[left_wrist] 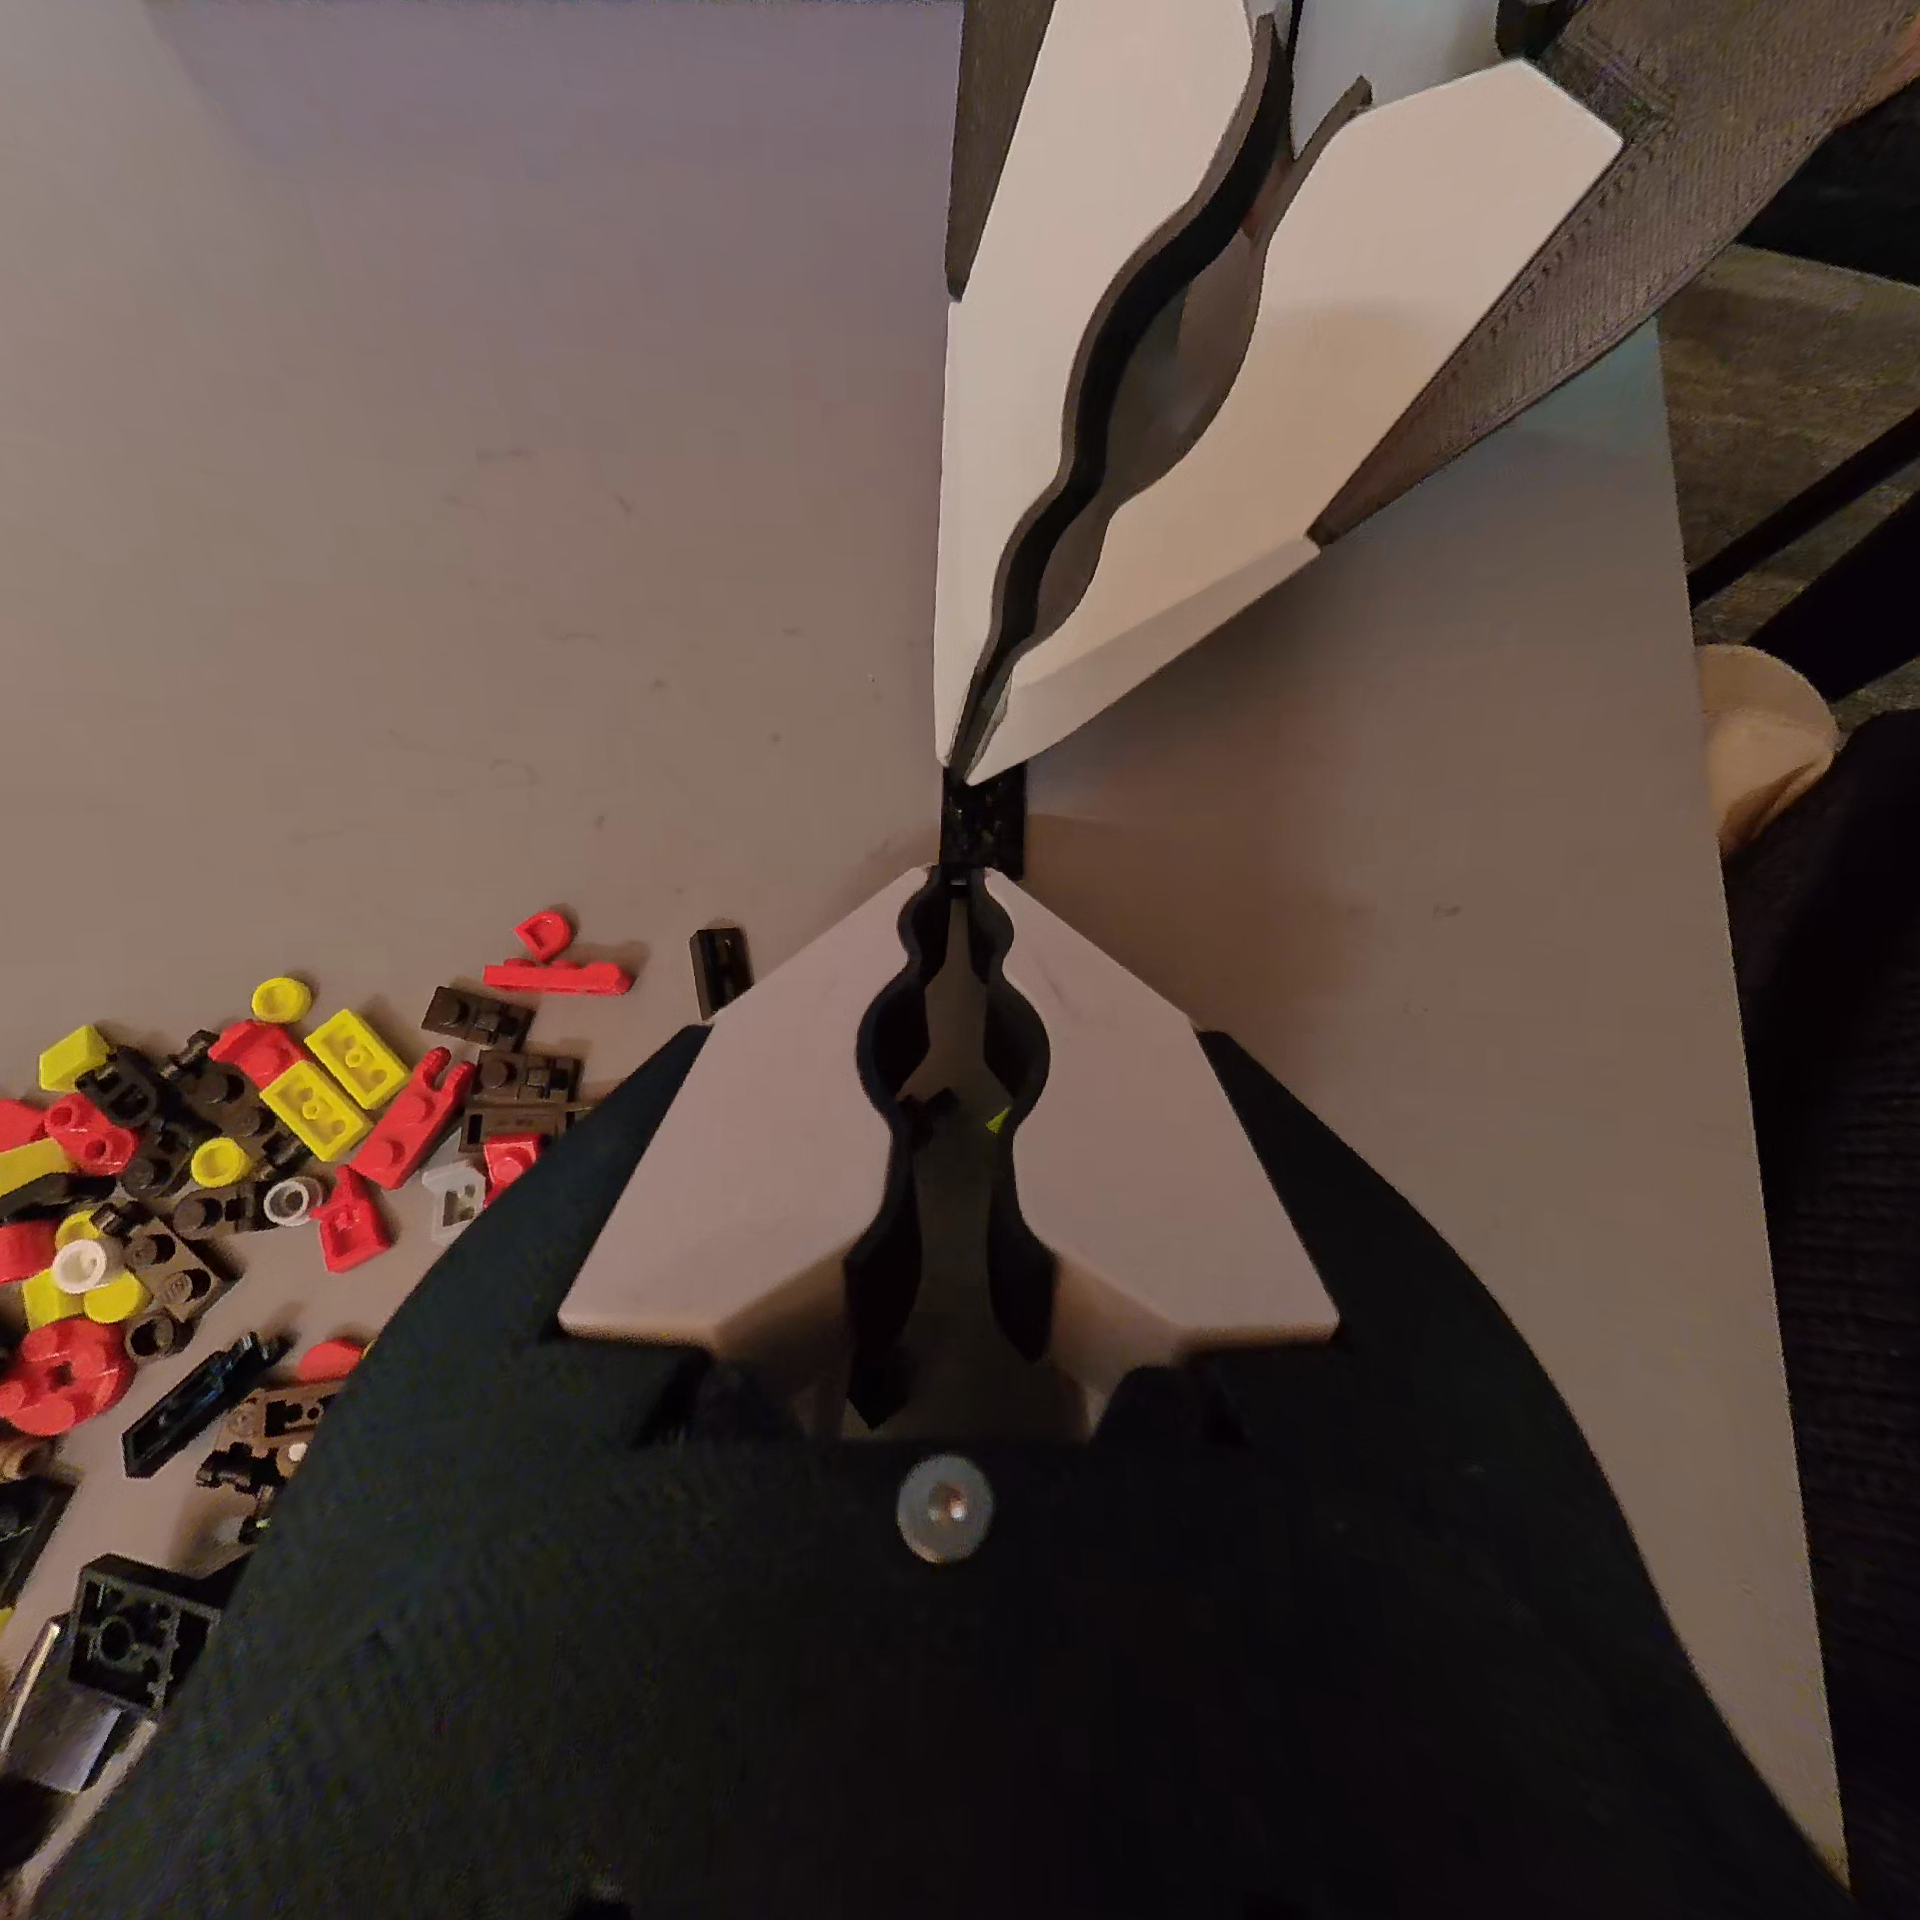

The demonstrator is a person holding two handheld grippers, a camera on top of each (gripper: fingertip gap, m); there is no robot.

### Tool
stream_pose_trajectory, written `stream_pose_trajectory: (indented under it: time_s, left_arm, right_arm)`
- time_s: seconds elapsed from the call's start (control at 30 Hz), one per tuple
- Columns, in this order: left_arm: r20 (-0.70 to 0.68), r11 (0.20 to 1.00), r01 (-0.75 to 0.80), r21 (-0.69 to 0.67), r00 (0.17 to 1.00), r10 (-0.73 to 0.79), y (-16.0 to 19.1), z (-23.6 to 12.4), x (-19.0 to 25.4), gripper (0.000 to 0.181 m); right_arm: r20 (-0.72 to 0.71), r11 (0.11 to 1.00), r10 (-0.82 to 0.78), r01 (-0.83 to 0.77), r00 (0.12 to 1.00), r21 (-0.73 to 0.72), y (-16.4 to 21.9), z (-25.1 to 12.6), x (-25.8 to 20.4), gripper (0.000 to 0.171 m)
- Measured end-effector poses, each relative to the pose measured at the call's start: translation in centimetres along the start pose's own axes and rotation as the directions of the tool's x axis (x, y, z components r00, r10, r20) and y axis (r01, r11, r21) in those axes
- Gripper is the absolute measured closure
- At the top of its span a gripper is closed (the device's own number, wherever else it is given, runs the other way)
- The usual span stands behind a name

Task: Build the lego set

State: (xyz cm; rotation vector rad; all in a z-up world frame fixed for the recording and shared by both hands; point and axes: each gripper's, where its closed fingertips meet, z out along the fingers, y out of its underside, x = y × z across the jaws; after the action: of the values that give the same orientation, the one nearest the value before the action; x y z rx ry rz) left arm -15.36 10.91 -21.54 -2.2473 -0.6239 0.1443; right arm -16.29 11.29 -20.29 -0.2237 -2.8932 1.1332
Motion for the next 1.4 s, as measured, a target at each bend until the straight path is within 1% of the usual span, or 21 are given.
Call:
stream_pose_trajectory:
  time_s: [0.5, 0.63, 0.77, 0.83, 1.2, 1.27, 1.4]
  left_arm:
    - [-0.005, 1.0, 0.0, -0.006, 1.0, 0.0, 0.08, -0.02, -0.1, 0.179]
    - [-0.002, 1.0, -0.003, -0.01, 1.0, 0.003, 0.09, -0.02, -0.11, 0.179]
    - [0.011, 1.0, -0.015, -0.018, 1.0, 0.015, 0.12, -0.02, -0.15, 0.18]
    - [0.014, 1.0, -0.015, -0.019, 1.0, 0.015, 0.11, 0.0, -0.15, 0.18]
    - [0.01, 1.0, -0.003, -0.02, 1.0, 0.004, 0.12, -0.02, -0.14, 0.179]
    - [0.012, 1.0, 0.001, -0.021, 1.0, -0.001, 0.11, -0.02, -0.12, 0.179]
    - [0.019, 1.0, 0.004, -0.028, 1.0, -0.004, 0.12, -0.01, -0.12, 0.179]
  right_arm:
    - [-0.032, 0.998, -0.05, 0.048, 0.998, -0.051, 0.12, 0.5, -0.23, 0.171]
    - [-0.038, 0.997, -0.005, 0.002, 0.999, -0.072, 0.14, 0.53, -0.22, 0.171]
    - [-0.03, 0.998, 0.041, -0.042, 0.999, -0.05, -0.03, 0.41, 0.04, 0.171]
    - [-0.029, 0.998, 0.048, -0.049, 0.998, -0.036, -0.28, 0.32, 0.14, 0.171]
    - [-0.052, 0.996, 0.049, -0.053, 0.997, -0.069, -0.04, 0.67, -0.08, 0.171]
    - [-0.063, 0.995, 0.037, -0.042, 0.997, -0.086, 0.06, 0.74, -0.35, 0.171]
    - [-0.15, 0.991, -0.047, 0.028, 0.988, -0.128, 0.09, 0.85, -0.25, 0.171]
